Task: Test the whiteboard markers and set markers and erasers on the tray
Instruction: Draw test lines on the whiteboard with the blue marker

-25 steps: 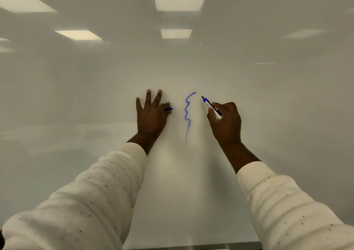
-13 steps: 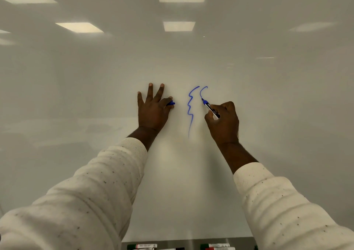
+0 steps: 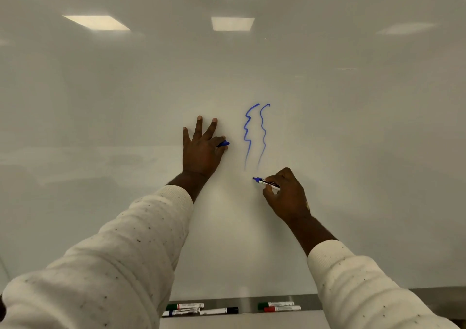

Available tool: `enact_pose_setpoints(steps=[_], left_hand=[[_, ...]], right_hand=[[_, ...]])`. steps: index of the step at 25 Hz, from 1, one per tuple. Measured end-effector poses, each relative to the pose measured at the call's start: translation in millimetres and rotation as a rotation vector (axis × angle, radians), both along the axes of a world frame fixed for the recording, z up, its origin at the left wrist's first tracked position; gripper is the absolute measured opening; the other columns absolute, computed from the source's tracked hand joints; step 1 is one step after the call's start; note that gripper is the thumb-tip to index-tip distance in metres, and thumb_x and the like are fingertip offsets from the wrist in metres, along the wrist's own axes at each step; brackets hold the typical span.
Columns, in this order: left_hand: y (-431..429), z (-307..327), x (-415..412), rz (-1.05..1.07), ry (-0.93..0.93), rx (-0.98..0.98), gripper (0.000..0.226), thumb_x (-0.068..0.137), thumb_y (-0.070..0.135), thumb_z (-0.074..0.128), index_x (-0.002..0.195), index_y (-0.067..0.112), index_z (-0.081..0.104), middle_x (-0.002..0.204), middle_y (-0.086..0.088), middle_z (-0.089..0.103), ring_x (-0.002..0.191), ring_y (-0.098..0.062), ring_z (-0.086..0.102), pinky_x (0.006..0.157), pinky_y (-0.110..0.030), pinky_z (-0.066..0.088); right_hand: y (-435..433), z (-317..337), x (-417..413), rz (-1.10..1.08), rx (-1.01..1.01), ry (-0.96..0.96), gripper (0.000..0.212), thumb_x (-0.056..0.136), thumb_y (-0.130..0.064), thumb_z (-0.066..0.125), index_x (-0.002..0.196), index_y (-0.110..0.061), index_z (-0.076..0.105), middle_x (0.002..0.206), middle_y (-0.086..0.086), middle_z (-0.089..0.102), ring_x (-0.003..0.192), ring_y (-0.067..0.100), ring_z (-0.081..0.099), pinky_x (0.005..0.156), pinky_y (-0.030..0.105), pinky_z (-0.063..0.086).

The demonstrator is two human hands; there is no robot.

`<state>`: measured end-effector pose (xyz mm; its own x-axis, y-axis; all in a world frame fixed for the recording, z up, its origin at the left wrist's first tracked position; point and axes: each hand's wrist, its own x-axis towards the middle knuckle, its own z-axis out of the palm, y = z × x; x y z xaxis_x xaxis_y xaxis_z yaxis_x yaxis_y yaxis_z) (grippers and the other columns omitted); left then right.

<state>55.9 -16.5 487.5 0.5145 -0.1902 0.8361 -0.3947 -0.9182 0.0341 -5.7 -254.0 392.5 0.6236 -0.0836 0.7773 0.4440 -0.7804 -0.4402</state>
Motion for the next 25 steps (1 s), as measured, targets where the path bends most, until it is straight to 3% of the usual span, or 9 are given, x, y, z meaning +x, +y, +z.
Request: enact_pose_setpoints(steps=[3,6,9,13,21,25], left_hand=[[3.8,-23.7,-8.3,-0.052,0.052,0.014,0.025,0.093,0.043,0.057,0.114,0.035,0.068,0.152,0.005,0.040,0.149,-0.023,0.013,0.116,-0.060,0.001],[9.9,-52.5,-18.8,-0.100,0.065,0.033,0.024,0.092,0.041,0.058,0.112,0.035,0.070,0.140,0.006,0.055,0.145,-0.019,0.027,0.116,-0.061,0.002],[13.4,-74.3,-27.6,-0.110,0.053,0.033,0.028,0.090,0.042,0.055,0.109,0.031,0.072,0.121,0.007,0.067,0.135,-0.021,0.043,0.114,-0.063,0.010],[17.5,-90.7,-35.6,-0.092,0.070,0.057,0.024,0.089,0.042,0.060,0.107,0.031,0.072,0.104,0.010,0.072,0.129,-0.021,0.049,0.114,-0.061,0.013],[19.6,-125.5,-47.1,-0.058,0.159,0.130,0.022,0.089,0.036,0.065,0.108,0.026,0.072,0.100,0.002,0.073,0.121,-0.021,0.055,0.116,-0.053,0.014],[31.2,-150.8,-56.6,-0.007,0.264,0.185,0.020,0.091,0.031,0.063,0.108,0.024,0.071,0.105,-0.002,0.071,0.116,-0.020,0.059,0.116,-0.052,0.014]], right_hand=[[5.7,-1.4,-1.6,0.040,0.025,-0.081,0.019,0.083,-0.010,0.068,0.101,-0.018,0.069,0.096,-0.005,0.060,0.081,0.014,0.060,0.074,0.029,0.049],[13.6,-2.5,-0.8,0.015,-0.026,-0.126,0.022,0.085,-0.016,0.070,0.106,-0.023,0.068,0.100,-0.008,0.067,0.089,0.017,0.062,0.082,0.032,0.038],[21.0,-7.5,-0.9,-0.002,-0.064,-0.135,0.022,0.085,-0.017,0.070,0.105,-0.025,0.069,0.099,-0.010,0.068,0.091,0.015,0.061,0.082,0.029,0.030],[32.2,-15.4,2.2,0.030,-0.099,-0.108,0.019,0.086,-0.017,0.072,0.103,-0.026,0.069,0.099,-0.009,0.069,0.092,0.015,0.060,0.082,0.028,0.027],[48.7,-45.5,7.4,0.131,-0.135,-0.033,0.017,0.087,-0.017,0.070,0.103,-0.023,0.072,0.098,-0.006,0.071,0.092,0.019,0.062,0.085,0.035,0.034],[65.5,-70.2,8.0,0.228,-0.102,0.063,0.017,0.087,-0.010,0.069,0.102,-0.013,0.074,0.096,0.004,0.073,0.090,0.026,0.063,0.082,0.037,0.046]])
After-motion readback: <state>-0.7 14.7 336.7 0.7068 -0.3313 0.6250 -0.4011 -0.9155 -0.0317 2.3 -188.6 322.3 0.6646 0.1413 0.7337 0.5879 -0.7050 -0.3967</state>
